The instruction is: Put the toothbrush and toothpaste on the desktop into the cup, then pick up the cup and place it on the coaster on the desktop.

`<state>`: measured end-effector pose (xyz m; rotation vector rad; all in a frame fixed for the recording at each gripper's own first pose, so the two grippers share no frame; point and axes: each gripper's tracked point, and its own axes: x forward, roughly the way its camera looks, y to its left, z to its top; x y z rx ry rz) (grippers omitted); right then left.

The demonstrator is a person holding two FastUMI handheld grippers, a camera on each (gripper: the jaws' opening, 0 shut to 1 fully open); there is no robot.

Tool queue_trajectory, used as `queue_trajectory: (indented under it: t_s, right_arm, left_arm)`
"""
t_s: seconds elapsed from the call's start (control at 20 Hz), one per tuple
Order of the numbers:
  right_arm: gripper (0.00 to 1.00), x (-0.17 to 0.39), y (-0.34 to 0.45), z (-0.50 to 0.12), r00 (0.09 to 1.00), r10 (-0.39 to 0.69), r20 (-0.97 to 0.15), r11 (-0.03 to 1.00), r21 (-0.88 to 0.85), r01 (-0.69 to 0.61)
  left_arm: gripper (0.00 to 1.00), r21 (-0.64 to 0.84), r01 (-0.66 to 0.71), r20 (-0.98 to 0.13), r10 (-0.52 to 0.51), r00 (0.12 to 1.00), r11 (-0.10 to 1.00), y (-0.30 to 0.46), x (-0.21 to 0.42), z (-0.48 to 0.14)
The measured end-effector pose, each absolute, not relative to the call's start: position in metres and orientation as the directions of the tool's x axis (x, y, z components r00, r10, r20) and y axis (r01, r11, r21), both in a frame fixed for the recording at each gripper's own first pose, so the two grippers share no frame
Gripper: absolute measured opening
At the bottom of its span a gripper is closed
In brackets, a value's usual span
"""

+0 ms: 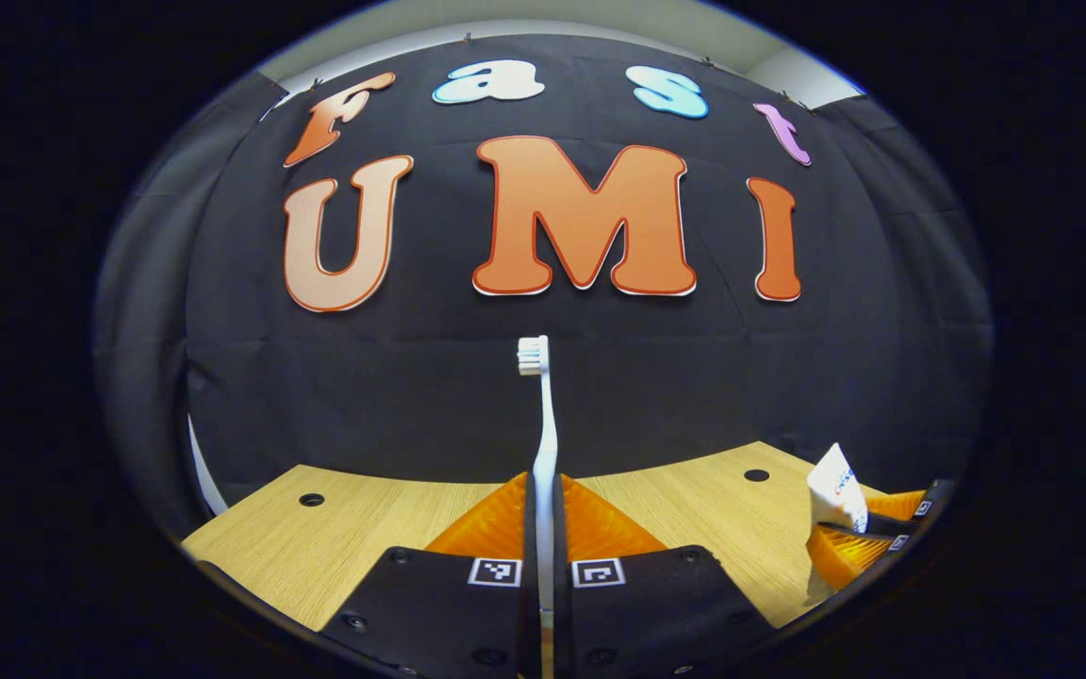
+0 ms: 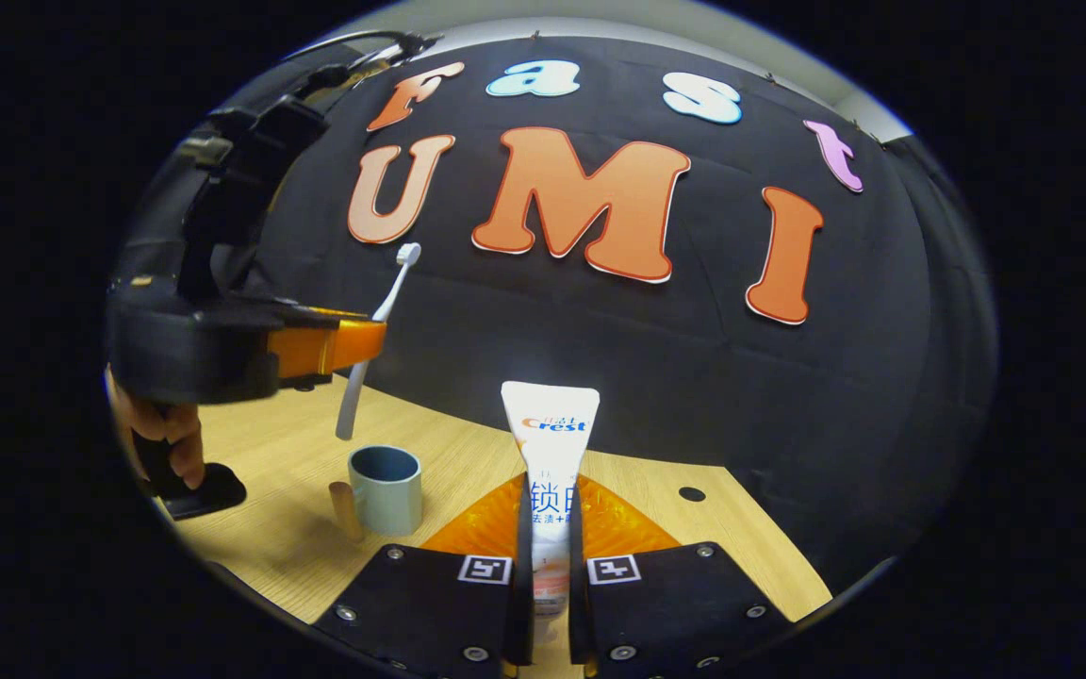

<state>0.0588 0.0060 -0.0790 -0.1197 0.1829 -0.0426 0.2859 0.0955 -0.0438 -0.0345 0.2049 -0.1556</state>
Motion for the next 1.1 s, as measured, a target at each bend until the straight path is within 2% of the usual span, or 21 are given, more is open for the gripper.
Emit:
queue_trajectory:
  t_s: [0.3, 1.1]
  right_arm:
    - [0.15, 0.067, 0.002, -0.077, 0.991, -0.066, -0.117, 0.991, -0.121, 0.052]
    - [0.16, 0.07, 0.01, -0.086, 0.993, -0.026, -0.112, 0.99, -0.143, 0.009]
  left_arm:
    - [0.05, -0.107, 0.171, -0.217, -0.191, 0.957, 0.98, 0.09, 0.315, -0.082]
    - [0.05, -0.094, 0.203, -0.299, -0.222, 0.928, 0.975, 0.087, 0.31, -0.153]
